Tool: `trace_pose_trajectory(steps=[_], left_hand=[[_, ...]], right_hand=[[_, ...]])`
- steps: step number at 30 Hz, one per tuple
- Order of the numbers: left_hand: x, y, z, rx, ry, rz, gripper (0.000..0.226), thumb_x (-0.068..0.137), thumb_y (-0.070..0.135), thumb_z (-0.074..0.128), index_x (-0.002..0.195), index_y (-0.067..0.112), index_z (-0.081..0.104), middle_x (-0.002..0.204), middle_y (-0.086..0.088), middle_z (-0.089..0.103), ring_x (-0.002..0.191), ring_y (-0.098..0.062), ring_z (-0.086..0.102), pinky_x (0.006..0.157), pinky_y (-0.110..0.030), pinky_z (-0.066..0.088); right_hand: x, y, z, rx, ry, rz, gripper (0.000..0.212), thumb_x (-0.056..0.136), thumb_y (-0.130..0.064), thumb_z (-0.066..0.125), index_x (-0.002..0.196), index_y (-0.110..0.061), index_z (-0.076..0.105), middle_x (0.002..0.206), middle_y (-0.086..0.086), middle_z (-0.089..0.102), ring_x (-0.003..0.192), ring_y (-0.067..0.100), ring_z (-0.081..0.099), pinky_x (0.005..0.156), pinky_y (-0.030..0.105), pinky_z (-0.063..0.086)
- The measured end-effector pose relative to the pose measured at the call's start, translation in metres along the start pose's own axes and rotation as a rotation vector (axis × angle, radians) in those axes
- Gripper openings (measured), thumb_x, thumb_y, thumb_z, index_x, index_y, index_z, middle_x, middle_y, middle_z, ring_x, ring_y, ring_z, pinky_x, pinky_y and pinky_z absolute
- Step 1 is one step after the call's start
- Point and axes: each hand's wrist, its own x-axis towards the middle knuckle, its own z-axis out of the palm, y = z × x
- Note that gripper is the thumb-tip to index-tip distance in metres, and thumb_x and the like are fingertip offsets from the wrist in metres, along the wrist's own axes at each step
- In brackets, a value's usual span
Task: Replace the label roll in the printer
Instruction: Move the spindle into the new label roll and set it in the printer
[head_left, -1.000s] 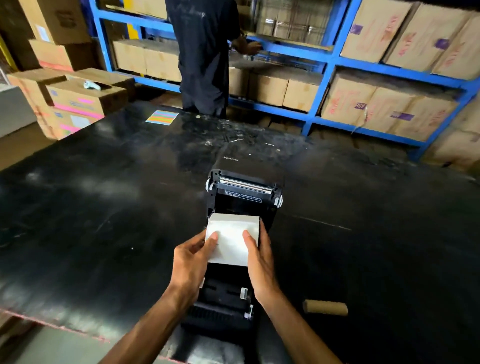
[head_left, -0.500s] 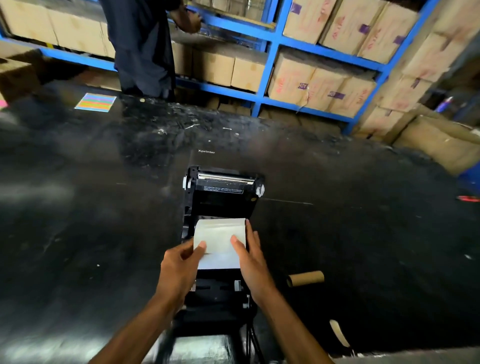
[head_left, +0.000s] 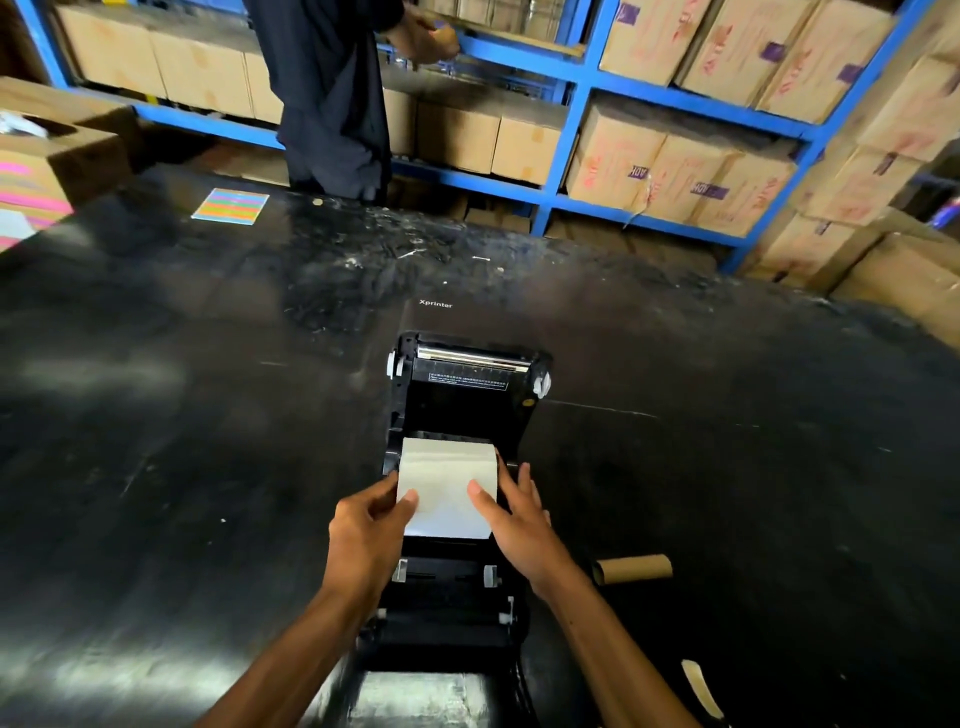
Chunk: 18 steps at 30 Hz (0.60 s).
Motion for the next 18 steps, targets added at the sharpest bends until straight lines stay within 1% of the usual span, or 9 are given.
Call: trace_pose_trajectory(steps=[2,3,6,7,8,10,12,14,18], left_hand=[[0.001,0.001,0.002,0.03,-0.014,0.001,0.03,0.092,0.01,0.062,0.121,0.012,0.067,0.11,-0.002,0.075,0.105,-0.016,0.068,0.104,-0.042,0.048],[0.001,0.002,0.003,0.047,-0.018,0.002,0.031,0.092,0.01,0.062,0.122,0.013,0.067,0.111,-0.002,0.075,0.105,-0.014,0.068,0.103,-0.038,0.049],[-0.001,0.0,0.005,0.107,0.017,0.017,0.033,0.09,0.012,0.064,0.122,0.017,0.067,0.108,0.005,0.075,0.097,0.002,0.067,0.086,-0.014,0.048],[-0.001,0.0,0.005,0.116,0.028,0.016,0.033,0.09,0.012,0.065,0.123,0.018,0.067,0.108,0.005,0.075,0.096,0.003,0.067,0.084,-0.012,0.046],[-0.001,0.0,0.006,0.113,0.033,0.007,0.034,0.089,0.012,0.065,0.123,0.017,0.066,0.11,0.003,0.075,0.097,0.001,0.067,0.086,-0.014,0.048],[-0.001,0.0,0.006,0.075,0.026,-0.02,0.035,0.09,0.01,0.065,0.124,0.014,0.065,0.111,0.0,0.075,0.104,-0.01,0.068,0.099,-0.031,0.05],[-0.002,0.0,0.008,0.052,0.021,-0.032,0.033,0.09,0.009,0.064,0.123,0.013,0.066,0.11,0.0,0.075,0.106,-0.014,0.068,0.104,-0.041,0.048],[-0.003,0.0,0.01,0.051,0.023,-0.037,0.033,0.09,0.009,0.064,0.123,0.014,0.066,0.11,0.001,0.075,0.106,-0.014,0.068,0.104,-0.043,0.048],[-0.004,0.001,0.013,0.076,0.031,-0.024,0.034,0.09,0.008,0.064,0.122,0.016,0.067,0.109,0.0,0.075,0.104,-0.012,0.069,0.102,-0.041,0.049]], right_hand=[[-0.001,0.008,0.001,-0.007,-0.014,0.0,0.063,0.083,-0.071,0.036,0.138,-0.059,0.01,0.159,-0.007,-0.016,0.143,0.015,-0.021,0.113,0.046,-0.016],[-0.001,0.01,0.001,0.001,-0.02,0.006,0.063,0.082,-0.072,0.036,0.139,-0.058,0.011,0.159,-0.007,-0.017,0.143,0.014,-0.021,0.113,0.045,-0.017],[0.0,0.013,-0.001,0.026,-0.043,0.016,0.064,0.082,-0.072,0.037,0.14,-0.057,0.014,0.158,-0.011,-0.017,0.142,0.012,-0.023,0.113,0.045,-0.016],[0.0,0.013,-0.002,0.027,-0.051,0.014,0.064,0.082,-0.071,0.038,0.14,-0.056,0.014,0.158,-0.011,-0.017,0.142,0.013,-0.023,0.113,0.045,-0.016],[0.001,0.012,-0.003,0.032,-0.058,0.012,0.064,0.083,-0.07,0.038,0.14,-0.056,0.013,0.158,-0.012,-0.017,0.142,0.014,-0.022,0.113,0.046,-0.015],[0.002,0.01,-0.005,0.058,-0.064,0.003,0.062,0.083,-0.07,0.039,0.138,-0.059,0.011,0.158,-0.012,-0.016,0.143,0.017,-0.021,0.114,0.05,-0.013],[0.003,0.008,-0.008,0.081,-0.054,-0.031,0.059,0.084,-0.068,0.039,0.135,-0.064,0.009,0.158,-0.012,-0.013,0.144,0.017,-0.017,0.115,0.052,-0.011],[0.003,0.008,-0.011,0.078,-0.054,-0.042,0.058,0.085,-0.066,0.039,0.133,-0.066,0.007,0.159,-0.012,-0.011,0.145,0.015,-0.015,0.117,0.053,-0.01],[-0.003,0.015,-0.007,0.074,-0.045,-0.055,0.059,0.088,-0.062,0.04,0.134,-0.064,0.004,0.159,-0.011,-0.009,0.144,0.011,-0.013,0.117,0.053,-0.008]])
